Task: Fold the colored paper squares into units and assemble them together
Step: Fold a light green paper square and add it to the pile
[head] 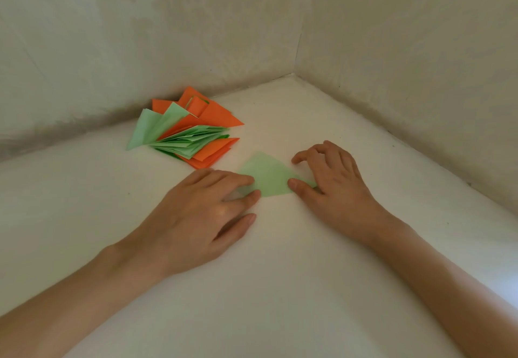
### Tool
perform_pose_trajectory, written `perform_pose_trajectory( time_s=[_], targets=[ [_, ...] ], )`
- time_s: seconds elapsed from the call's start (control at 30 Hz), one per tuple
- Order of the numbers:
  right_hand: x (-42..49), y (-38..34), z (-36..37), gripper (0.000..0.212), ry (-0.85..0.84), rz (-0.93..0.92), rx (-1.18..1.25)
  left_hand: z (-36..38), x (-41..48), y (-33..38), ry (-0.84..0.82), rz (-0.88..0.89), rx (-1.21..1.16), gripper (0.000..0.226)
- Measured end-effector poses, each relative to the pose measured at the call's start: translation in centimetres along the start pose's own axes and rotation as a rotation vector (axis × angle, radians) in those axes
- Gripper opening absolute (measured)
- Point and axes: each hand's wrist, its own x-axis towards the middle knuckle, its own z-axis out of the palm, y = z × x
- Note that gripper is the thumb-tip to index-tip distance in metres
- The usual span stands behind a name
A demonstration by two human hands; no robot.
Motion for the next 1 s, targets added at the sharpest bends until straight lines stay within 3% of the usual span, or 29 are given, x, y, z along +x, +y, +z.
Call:
perform_pose_trajectory(
  time_s=[0.2,0.33,0.4,0.63,0.77,1.0],
  targets=[
    [-0.1,0.2,0.2,0.022,0.076,-0.057,0.090,0.1,-0.4,-0.1,0.104,0.004,-0.034,0.034],
    [-0.1,-0.6,-0.3,0.011,0.014,0.030,0.329,0.0,-0.4,-0.2,0.127,-0.064,-0.092,0.034],
    [-0.3,-0.8,-0.4,0.016,-0.003,0.032,0.367,0.0,-0.2,-0.2,0.128,-0.089,-0.116,0.034],
    [-0.3,-1.1,-0.4,0.044,-0.036,-0.037,0.172,0.2,0.0,-0.4,0.132,-0.083,-0.129,0.033],
    [0.2,-0.8,-0.5,0.037,-0.062,-0.016,0.175,0.2,0.0,-0.5,0.149,-0.076,-0.134,0.034],
    [0.4,-0.8,-0.9,0.019,-0.030,0.129,0.513,0.4,-0.3,-0.4,0.104,-0.140,-0.254,0.036]
  ],
)
